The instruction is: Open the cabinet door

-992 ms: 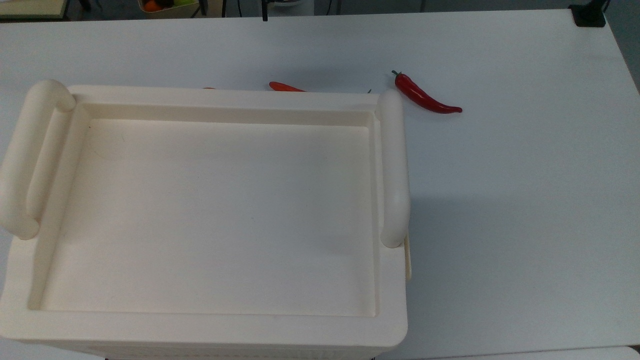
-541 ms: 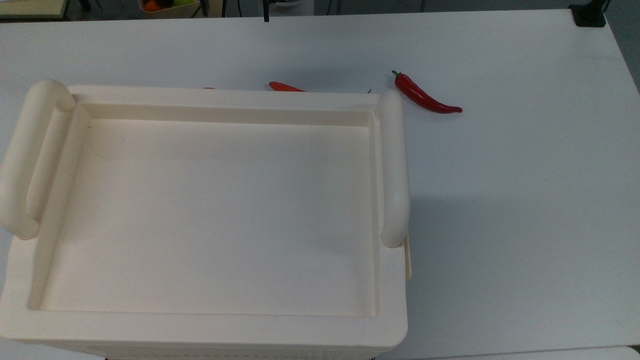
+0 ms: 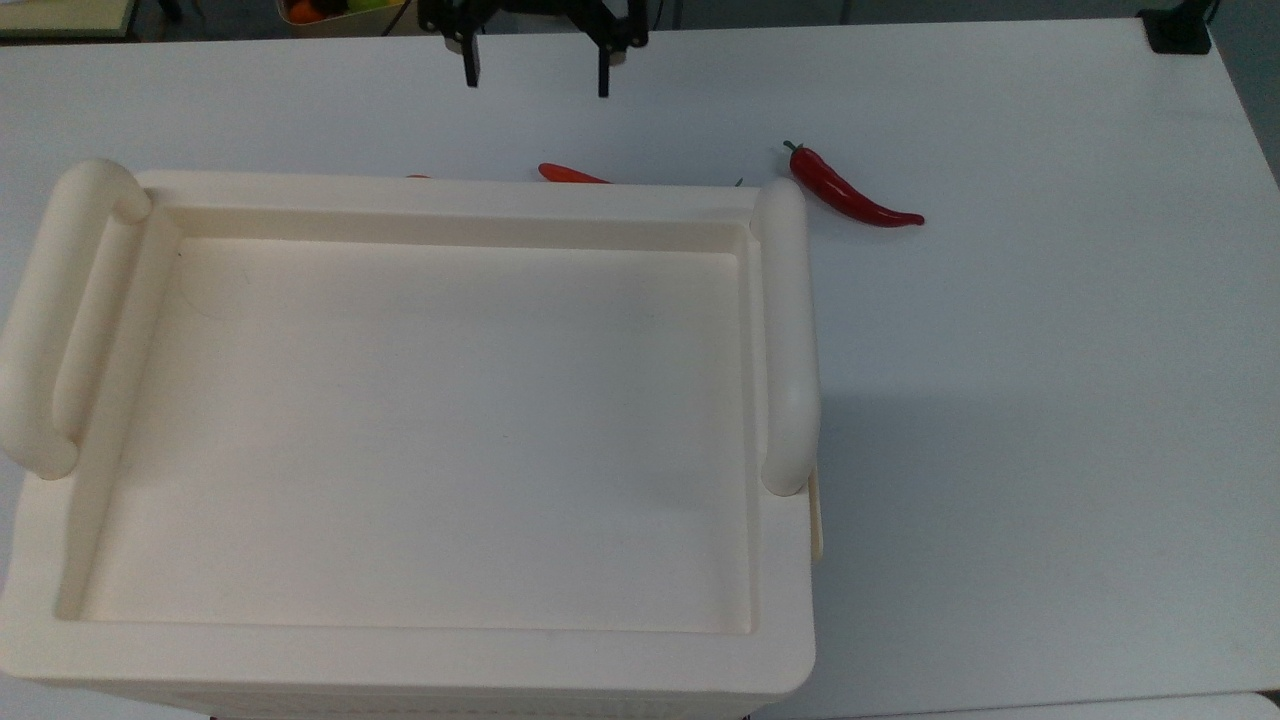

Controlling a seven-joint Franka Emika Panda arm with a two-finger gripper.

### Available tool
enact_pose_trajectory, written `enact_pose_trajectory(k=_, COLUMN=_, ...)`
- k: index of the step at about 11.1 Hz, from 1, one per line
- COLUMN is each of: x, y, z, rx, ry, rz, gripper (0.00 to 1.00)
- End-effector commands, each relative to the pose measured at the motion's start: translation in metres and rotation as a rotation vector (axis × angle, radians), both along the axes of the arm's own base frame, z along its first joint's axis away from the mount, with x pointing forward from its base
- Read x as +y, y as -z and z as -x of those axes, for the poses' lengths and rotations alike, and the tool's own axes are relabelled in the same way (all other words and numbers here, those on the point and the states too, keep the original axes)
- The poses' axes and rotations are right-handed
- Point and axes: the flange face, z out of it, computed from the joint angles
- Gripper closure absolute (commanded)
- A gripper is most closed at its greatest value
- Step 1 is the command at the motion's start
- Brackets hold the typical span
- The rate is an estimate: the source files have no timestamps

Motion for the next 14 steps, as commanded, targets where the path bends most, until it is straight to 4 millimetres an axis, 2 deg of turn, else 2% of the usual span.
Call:
enact_pose_trajectory(k=1, x=0.030, y=0.014, z=-0.039, rx=-0.184, ry=-0.013, rz=0.012, gripper=0.00)
enact_pose_trajectory(k=4, x=0.039, y=0.016, z=-0.062, rx=-0.326, ry=-0.029, rz=-0.018, gripper=0.00)
enact_pose_trajectory(k=7, x=0.058, y=0.010, z=-0.067, rx=-0.423, ry=-0.062, rz=-0.018, gripper=0.00)
enact_pose_trajectory(k=8, x=0.069, y=0.014, z=-0.067, rx=-0.434, ry=-0.083, rz=-0.010, gripper=0.00)
enact_pose_trajectory(k=11, x=0.084, y=0.023, z=-0.069, rx=-0.471, ry=-0.036, rz=0.054, gripper=0.11)
enact_pose_trajectory(k=12, x=0.089, y=0.031, z=-0.071, rx=-0.477, ry=-0.007, rz=0.074, gripper=0.18)
enact_pose_trajectory(k=14, x=0.090, y=0.032, z=-0.072, rx=-0.483, ry=0.016, rz=0.073, gripper=0.20)
